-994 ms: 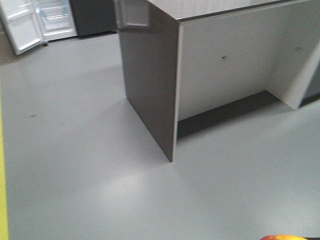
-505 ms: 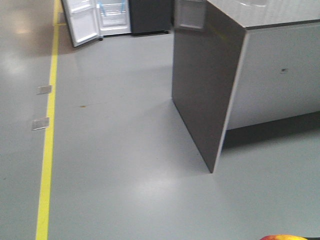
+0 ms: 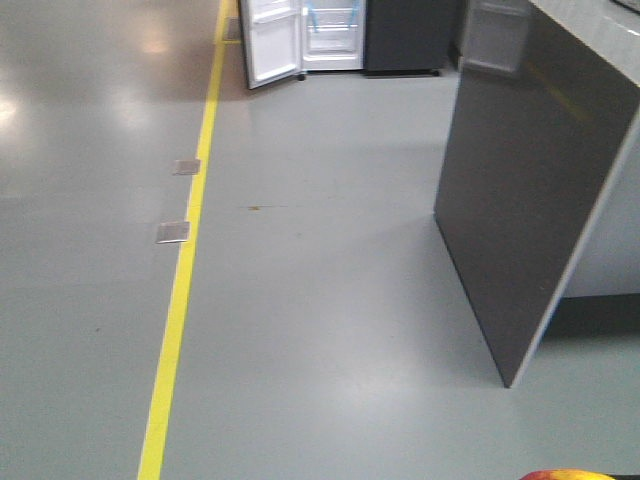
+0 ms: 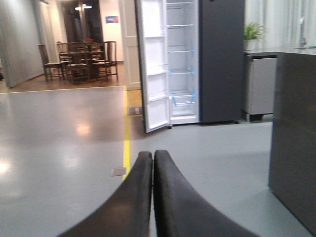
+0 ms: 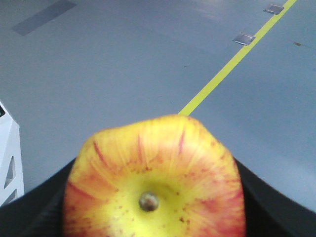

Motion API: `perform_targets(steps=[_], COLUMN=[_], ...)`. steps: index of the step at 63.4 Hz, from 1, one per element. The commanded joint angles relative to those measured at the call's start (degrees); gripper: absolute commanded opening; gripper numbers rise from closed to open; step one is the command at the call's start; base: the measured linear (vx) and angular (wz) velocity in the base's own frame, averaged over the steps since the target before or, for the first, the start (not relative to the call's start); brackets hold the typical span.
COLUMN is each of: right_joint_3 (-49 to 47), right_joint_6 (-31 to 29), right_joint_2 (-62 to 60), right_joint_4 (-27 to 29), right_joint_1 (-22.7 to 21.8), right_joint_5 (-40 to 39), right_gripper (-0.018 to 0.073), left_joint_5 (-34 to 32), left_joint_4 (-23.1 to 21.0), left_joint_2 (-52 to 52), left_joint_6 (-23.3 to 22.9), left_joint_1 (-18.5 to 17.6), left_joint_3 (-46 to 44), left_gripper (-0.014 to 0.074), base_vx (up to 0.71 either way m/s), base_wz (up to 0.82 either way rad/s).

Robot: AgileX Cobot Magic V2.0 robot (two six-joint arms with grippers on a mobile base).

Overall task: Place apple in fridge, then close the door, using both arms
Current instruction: 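Drive the base toward the open refrigerator holding the apple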

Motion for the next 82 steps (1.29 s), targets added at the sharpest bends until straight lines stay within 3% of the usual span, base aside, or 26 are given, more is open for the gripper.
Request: perform_targets(steps=[1,82], right_joint_3=[-1.34,-1.34], right_joint_6=[-0.51,-0.51], right_joint_2=[0.55,0.55], right_joint_4=[3.28,3.28], right_joint_1=[-0.15,-0.15], right_joint_5=[-2.42,-2.42], right_gripper=[0.0356,0.0356], left_joint_5=[-4.06,-4.06], left_joint_4=[-0.11,-0.11], left_joint_2=[-0.96,-0.96], left_joint_6=[-0.19,-0.19], left_joint_1=[0.0,0.0], left_joint_3=[1.24,1.24], left_gripper=[-0.0006,-0.0006], base_vx=[0.12,0.19], base_wz=[0.37,0.1])
